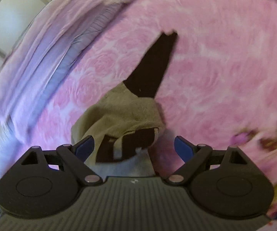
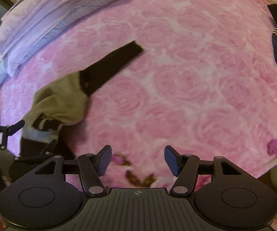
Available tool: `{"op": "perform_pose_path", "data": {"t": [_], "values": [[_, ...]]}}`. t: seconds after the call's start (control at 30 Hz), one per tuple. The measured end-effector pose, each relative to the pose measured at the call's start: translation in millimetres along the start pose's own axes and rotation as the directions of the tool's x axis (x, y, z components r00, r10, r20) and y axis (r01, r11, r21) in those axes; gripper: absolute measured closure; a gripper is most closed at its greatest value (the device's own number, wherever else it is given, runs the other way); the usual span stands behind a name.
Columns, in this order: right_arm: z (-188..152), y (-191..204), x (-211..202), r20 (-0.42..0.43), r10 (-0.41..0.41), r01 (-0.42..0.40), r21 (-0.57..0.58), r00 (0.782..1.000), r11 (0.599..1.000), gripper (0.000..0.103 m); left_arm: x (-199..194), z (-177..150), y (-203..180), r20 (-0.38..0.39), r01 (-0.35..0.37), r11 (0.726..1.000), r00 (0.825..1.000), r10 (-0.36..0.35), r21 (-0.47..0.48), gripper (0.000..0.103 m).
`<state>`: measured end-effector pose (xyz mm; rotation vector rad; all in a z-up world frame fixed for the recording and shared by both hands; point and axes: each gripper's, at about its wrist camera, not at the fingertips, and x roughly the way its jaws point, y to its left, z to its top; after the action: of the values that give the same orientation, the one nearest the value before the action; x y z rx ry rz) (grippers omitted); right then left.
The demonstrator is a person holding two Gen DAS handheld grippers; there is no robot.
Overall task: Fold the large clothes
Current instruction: 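Grasp the sweater with the left gripper while the right gripper grasps it too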
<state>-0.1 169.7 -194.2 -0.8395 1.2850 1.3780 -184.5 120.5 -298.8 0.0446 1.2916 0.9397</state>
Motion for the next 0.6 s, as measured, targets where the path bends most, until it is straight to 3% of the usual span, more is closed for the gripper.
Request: {"op": "perform_pose_path", "data": {"t": [0.1, 0.13, 0.17, 0.2, 0.23, 0.27, 0.33, 0.4, 0.43, 0.5, 0.6], "values": [[11.0, -17.9, 13.0, -0.027, -0.023, 0.024, 0.006, 0.999, 1.000, 0.045, 35.0, -2.0, -17.9, -0.032, -0.086, 0.989, 0.995, 0.091, 0.122, 0.016], [13.9, -21.7, 17.4, -0.034, -0.025, 0.025, 0.008, 0.999, 1.000, 0.045, 42.7, -3.5, -18.4, -0.027, -0.113, 0.982, 0.993, 0.119, 0.150, 0.024], [16.5, -25.1, 22.2, -0.042, -0.024, 0.024, 0.009, 0.999, 1.000, 0.045, 47.9, -5.3, -16.2, -0.021, -0.142, 0.976, 0.989, 0.148, 0.168, 0.043], [19.1, -26.8, 27.7, -0.051, -0.021, 0.021, 0.007, 0.998, 1.000, 0.045, 51.4, -7.4, -12.3, -0.020, -0.155, 0.971, 0.987, 0.161, 0.182, 0.052], [22.4, -26.5, 32.9, -0.061, -0.020, 0.020, 0.003, 0.998, 1.000, 0.045, 51.6, -9.2, -3.8, -0.021, -0.149, 0.973, 0.988, 0.155, 0.178, 0.072], [25.8, -24.1, 37.9, -0.070, -0.020, 0.019, -0.007, 0.997, 1.000, 0.045, 47.2, -10.9, 7.6, -0.009, -0.149, 0.977, 0.988, 0.152, 0.152, 0.094], [32.4, -15.5, 45.8, -0.072, -0.010, 0.007, -0.039, 0.997, 0.999, 0.045, 29.9, -18.3, 40.7, 0.015, -0.173, 0.984, 0.985, 0.172, 0.053, 0.094], [40.7, -1.8, 51.6, -0.060, 0.008, -0.012, -0.080, 0.998, 0.997, 0.045, 8.7, -31.2, 87.4, 0.014, -0.181, 0.977, 0.983, 0.184, -0.112, 0.094], [45.1, 6.0, 54.3, -0.053, 0.019, -0.024, -0.099, 0.998, 0.995, 0.045, -2.2, -42.7, 116.0, 0.001, -0.186, 0.959, 0.982, 0.191, -0.214, 0.094], [54.4, 25.9, 60.9, -0.035, 0.048, -0.053, -0.149, 0.998, 0.987, 0.045, -17.7, -69.1, 170.2, -0.048, -0.212, 0.893, 0.976, 0.210, -0.397, 0.094], [67.0, 61.5, 73.0, -0.003, 0.096, -0.094, -0.226, 0.995, 0.970, 0.045, -29.2, -121.6, 243.6, -0.113, -0.205, 0.743, 0.978, 0.173, -0.637, 0.095]]}}
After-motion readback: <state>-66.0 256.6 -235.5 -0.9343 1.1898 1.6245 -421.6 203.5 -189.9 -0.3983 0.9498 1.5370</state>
